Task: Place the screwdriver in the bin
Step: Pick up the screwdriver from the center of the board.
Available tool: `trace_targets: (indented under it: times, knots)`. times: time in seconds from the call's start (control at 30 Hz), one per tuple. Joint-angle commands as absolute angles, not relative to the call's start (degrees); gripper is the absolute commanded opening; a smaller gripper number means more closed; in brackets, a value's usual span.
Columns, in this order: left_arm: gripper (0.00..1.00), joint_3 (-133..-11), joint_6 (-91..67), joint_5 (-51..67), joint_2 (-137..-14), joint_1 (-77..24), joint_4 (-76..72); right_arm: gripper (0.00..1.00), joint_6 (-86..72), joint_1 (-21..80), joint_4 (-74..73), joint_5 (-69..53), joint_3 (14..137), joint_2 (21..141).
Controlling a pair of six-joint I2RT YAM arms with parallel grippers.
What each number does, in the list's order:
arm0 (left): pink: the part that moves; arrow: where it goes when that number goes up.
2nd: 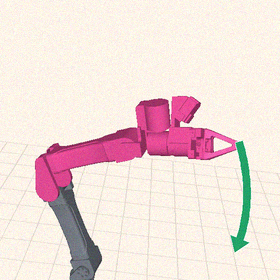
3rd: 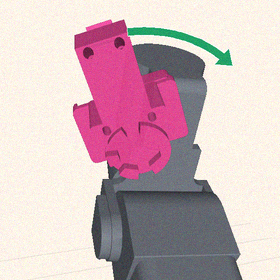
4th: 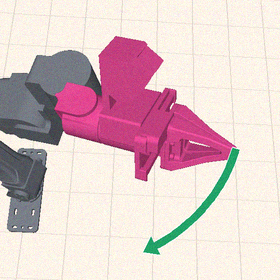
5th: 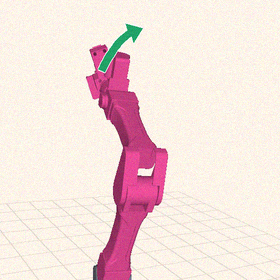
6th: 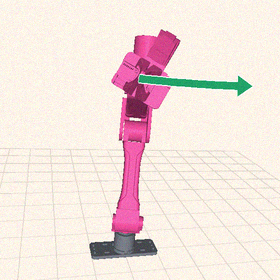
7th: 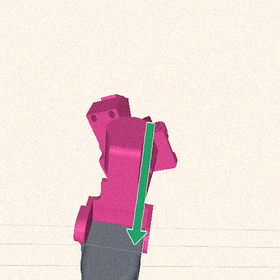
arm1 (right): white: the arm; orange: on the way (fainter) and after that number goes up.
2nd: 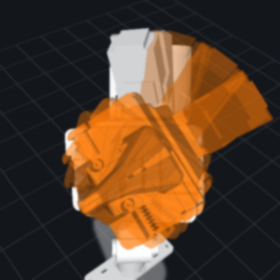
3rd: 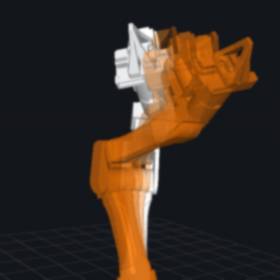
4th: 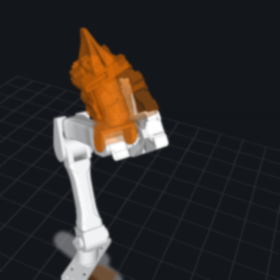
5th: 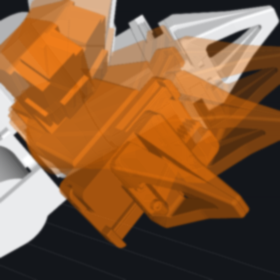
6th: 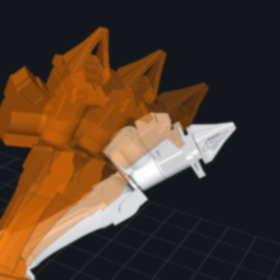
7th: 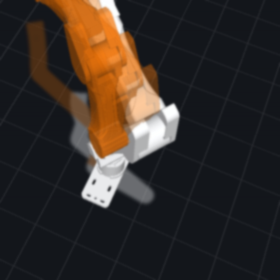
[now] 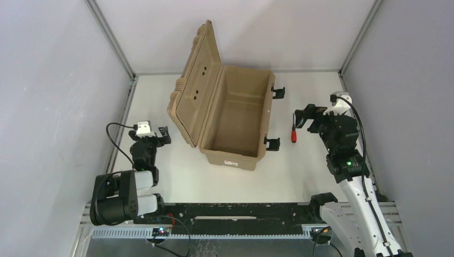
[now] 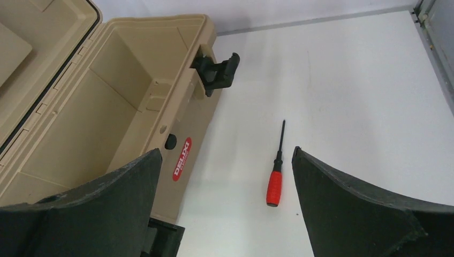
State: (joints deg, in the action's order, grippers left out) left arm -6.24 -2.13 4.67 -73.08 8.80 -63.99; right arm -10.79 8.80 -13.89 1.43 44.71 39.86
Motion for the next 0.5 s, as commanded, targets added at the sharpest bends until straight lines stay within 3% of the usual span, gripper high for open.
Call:
trace_targets:
  times: [0.0, 0.47]
  knots:
    - [1.0, -8.5, -2.1, 4.4, -72.2, 8.5, -65.8, 1.0, -10.2, 8.4, -11.5, 1.8, 44.9, 39.0]
    - [1.0, -8.4, -2.1, 4.4, -72.2, 8.5, -65.8, 1.0, -10.0, 9.2, -12.7, 0.6, 50.1, 40.3]
